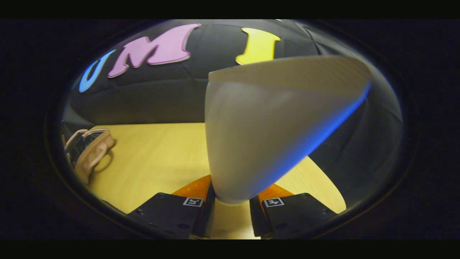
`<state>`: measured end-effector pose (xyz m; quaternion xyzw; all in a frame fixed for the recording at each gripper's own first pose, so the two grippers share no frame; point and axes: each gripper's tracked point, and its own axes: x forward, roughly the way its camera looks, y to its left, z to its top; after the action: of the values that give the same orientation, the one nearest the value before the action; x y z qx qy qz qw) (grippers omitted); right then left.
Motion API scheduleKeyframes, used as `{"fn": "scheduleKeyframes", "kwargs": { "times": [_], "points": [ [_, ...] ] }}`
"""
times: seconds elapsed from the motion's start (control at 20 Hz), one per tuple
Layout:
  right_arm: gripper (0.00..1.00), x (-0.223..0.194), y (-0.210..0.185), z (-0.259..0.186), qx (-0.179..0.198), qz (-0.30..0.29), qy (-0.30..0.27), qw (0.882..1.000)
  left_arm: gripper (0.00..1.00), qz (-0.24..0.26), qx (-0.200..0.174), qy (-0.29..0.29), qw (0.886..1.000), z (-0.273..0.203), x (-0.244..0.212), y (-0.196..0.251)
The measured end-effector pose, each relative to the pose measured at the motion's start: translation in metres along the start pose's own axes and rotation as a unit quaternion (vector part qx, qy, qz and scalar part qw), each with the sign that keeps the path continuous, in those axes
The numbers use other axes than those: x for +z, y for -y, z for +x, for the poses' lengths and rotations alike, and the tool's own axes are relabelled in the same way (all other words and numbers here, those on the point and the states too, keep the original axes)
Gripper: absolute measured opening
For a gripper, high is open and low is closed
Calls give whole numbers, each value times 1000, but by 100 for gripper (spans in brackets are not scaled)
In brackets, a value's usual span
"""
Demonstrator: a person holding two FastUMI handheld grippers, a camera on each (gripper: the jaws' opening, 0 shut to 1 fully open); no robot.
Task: First open the suitcase, pack the skin care products into it, and then close the suitcase.
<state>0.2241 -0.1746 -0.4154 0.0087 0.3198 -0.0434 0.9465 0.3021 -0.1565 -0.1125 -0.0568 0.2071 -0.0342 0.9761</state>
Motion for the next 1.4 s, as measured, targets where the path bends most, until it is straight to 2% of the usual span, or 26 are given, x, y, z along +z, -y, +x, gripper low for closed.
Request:
{"fn": "scheduleKeyframes", "kwargs": {
  "times": [0.2,0.3,0.4,0.45,0.55,0.6,0.65,0.8,0.95,1.15,1.25,1.4],
  "points": [
    [46,53,-80,-40,81,-39,48,995,61,8,43,-31,999,-4,5,-82],
    [45,86,-118,-59,112,-44,96,988,61,-14,28,-66,997,4,5,-113],
    [45,99,-159,-73,149,-39,103,983,61,-28,18,-111,993,20,-4,-136],
    [41,101,-180,-79,170,-31,100,980,64,-29,13,-128,991,30,-8,-147],
    [45,104,-214,-87,204,-28,95,974,61,-30,5,-171,985,45,-24,-163],
    [45,104,-230,-91,219,-36,95,970,64,-27,5,-199,980,50,-36,-170],
    [45,103,-244,-95,231,-42,95,967,61,-24,3,-235,972,54,-52,-177],
    [45,95,-284,-106,270,-49,88,957,61,-16,9,-321,947,67,-91,-192],
    [45,88,-319,-108,298,-43,72,951,61,-1,22,-404,915,68,-124,-205],
    [45,89,-350,-105,311,-42,59,948,62,19,35,-442,896,72,-123,-204],
    [45,87,-356,-99,305,-42,47,950,64,25,56,-417,907,78,-112,-213],
    [46,85,-361,-98,303,-42,39,951,70,-6,66,-357,932,74,-85,-214]
  ]
}}
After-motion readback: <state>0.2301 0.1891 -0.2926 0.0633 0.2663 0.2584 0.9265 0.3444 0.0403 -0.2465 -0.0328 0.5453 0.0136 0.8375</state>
